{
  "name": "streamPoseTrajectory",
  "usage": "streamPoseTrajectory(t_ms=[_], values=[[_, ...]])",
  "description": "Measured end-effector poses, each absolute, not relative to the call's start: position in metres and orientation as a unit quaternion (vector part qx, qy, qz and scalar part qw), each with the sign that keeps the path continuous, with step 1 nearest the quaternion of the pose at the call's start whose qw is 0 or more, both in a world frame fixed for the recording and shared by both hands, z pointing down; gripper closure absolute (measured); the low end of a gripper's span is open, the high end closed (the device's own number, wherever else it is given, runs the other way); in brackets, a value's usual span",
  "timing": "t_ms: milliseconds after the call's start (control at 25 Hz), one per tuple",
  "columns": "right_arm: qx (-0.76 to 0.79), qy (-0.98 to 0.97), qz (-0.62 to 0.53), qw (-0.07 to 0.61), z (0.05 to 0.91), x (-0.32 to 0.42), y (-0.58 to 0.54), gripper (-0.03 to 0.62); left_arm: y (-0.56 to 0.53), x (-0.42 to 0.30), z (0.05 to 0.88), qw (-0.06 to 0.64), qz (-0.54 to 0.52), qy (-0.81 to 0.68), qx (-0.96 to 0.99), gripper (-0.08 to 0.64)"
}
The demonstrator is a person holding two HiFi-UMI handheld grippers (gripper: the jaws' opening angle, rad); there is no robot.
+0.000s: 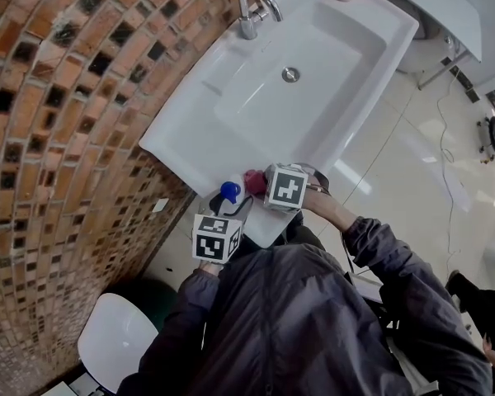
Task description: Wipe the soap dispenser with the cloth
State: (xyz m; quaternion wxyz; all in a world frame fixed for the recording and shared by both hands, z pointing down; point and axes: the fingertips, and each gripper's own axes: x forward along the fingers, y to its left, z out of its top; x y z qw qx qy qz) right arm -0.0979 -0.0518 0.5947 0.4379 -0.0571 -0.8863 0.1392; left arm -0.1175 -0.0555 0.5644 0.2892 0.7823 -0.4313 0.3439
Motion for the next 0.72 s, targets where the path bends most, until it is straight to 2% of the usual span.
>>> streamPoseTrajectory(t_ms=[320,480,600,720], values=[[-0.033,-0.897,0.176,0.405,0.565,-0.069,-0.063,0.523,-0.058,-0.118,0.566,0.22,0.364,-0.363,0.829,0.327],[-0.017,-0.913,0.196,0.357,0.542,-0.071,-0.086,0.523,-0.058,-0.114,0.564,0.181,0.378,-0.305,0.855,0.337],[-0.035,-0.931,0.157,0.326,0.517,-0.083,-0.097,0.523,-0.058,-0.113,0.564,0.172,0.383,-0.284,0.862,0.337],[-0.066,-0.926,0.076,0.364,0.519,-0.091,-0.103,0.523,-0.06,-0.113,0.565,0.166,0.378,-0.281,0.866,0.339]])
